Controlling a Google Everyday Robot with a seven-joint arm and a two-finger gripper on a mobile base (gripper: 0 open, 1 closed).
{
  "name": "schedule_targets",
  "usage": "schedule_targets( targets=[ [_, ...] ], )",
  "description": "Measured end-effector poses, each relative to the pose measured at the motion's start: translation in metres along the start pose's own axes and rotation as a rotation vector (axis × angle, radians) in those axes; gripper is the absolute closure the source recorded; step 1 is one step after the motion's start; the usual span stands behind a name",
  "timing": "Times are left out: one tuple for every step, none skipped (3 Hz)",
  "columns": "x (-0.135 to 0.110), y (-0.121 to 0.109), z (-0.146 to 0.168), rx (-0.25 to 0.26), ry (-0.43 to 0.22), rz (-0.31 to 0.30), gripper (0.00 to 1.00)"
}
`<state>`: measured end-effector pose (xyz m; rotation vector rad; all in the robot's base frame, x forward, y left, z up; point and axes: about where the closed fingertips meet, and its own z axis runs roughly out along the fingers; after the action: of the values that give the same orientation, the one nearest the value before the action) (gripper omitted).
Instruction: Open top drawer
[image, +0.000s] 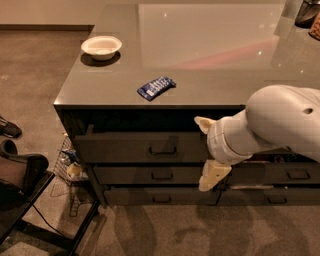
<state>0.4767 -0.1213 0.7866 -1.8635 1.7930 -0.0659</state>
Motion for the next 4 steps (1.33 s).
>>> schedule_targets(
  targets=[
    [0.007,0.000,0.033,-0.027,0.040,0.004,0.00],
    [0.031,-0.012,0.086,-0.072,0.116,-0.010,0.00],
    [0.052,-0.027,0.113,-0.094,0.170,-0.031,0.00],
    [0.066,-0.037,0.134,-0.128,0.207,-0.039,0.07]
  ],
)
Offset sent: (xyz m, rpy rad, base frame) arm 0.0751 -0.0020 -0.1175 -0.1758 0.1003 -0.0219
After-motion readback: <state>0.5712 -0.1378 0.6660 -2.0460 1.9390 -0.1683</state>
